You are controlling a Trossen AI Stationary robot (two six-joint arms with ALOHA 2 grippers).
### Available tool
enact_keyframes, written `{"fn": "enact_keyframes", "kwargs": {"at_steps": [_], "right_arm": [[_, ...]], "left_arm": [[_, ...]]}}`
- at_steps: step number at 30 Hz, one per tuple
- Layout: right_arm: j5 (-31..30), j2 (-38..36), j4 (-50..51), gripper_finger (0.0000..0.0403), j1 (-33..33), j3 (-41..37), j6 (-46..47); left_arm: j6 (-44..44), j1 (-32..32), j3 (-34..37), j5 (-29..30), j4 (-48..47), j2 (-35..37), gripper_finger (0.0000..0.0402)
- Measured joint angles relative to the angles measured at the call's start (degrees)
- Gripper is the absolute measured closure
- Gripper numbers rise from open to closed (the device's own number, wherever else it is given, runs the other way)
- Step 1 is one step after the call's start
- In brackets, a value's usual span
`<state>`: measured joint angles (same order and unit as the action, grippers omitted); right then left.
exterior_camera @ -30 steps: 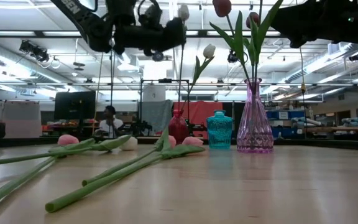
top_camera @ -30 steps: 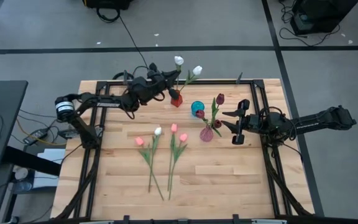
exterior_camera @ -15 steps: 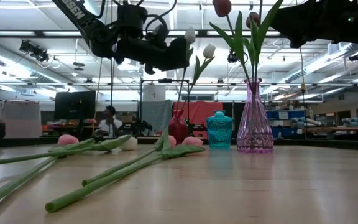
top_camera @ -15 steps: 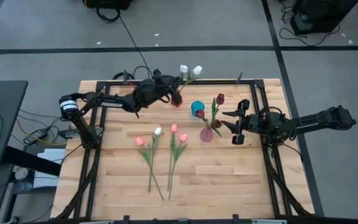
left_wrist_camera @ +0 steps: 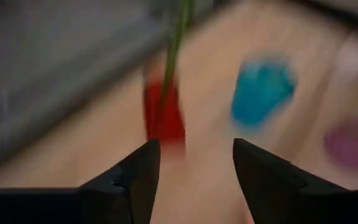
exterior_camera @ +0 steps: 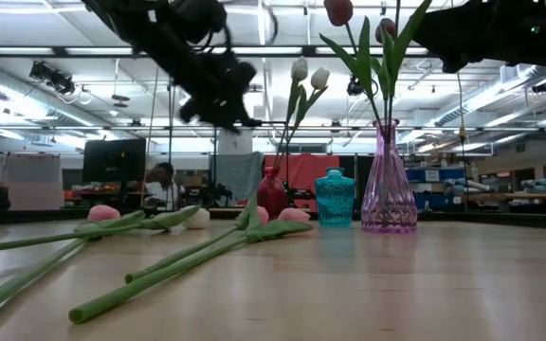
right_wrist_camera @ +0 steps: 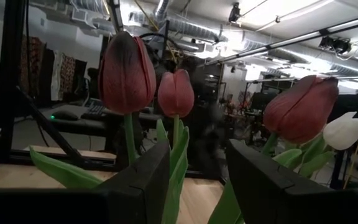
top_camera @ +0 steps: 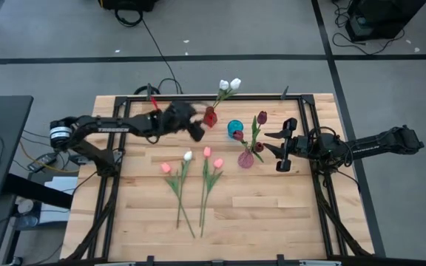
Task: Sort flowers into vase by color
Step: Put the white tulip into the red vase
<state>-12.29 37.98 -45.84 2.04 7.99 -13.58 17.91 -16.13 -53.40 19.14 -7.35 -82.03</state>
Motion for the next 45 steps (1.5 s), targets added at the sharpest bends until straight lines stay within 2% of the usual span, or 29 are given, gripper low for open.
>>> {"fn": "enact_keyframes", "kwargs": {"at_steps": [4, 7, 11, 16, 26, 29, 33, 38, 42, 45], "right_arm": [[0.0, 0.0, -0.3, 0.0234, -0.3, 0.0, 0.0], [0.0, 0.0, -0.5, 0.0234, -0.5, 0.0, 0.3], [0.0, 0.0, -0.5, 0.0234, -0.5, 0.0, 0.5], [0.0, 0.0, -0.5, 0.0234, -0.5, 0.0, 0.5], [0.0, 0.0, -0.8, 0.0234, -0.5, 0.0, 0.5], [0.0, 0.0, -0.8, 0.0234, -0.5, 0.0, 0.5], [0.0, 0.0, -0.8, 0.0234, -0.5, 0.0, 0.3], [0.0, 0.0, -0.7, 0.0234, -0.5, 0.0, 0.3], [0.0, 0.0, -0.6, 0.0234, -0.5, 0.0, 0.3], [0.0, 0.0, -0.6, 0.0234, -0.5, 0.0, 0.3]], "left_arm": [[21.4, 5.5, 0.0, -3.0, -19.2, -1.2, 0.0202], [31.7, 10.0, 0.1, -6.5, -27.3, -3.4, 0.0205], [39.2, 14.5, 0.1, -7.3, -28.9, -5.9, 0.0208], [43.1, 17.5, 0.1, -8.1, -25.6, -8.2, 0.0209], [43.6, 17.8, -0.3, -8.3, -25.2, -15.8, 0.021], [41.6, 17.9, -1.2, -7.3, -25.9, -16.9, 0.0221], [39.2, 18.0, -2.6, -5.8, -26.6, -17.4, 0.0269], [34.4, 18.6, -5.5, -3.8, -26.6, -17.4, 0.0375], [29.5, 18.9, -8.2, -2.5, -26.5, -17.2, 0.0388], [24.4, 18.6, -10.4, 2.0, -26.6, -15.9, 0.0391]]}}
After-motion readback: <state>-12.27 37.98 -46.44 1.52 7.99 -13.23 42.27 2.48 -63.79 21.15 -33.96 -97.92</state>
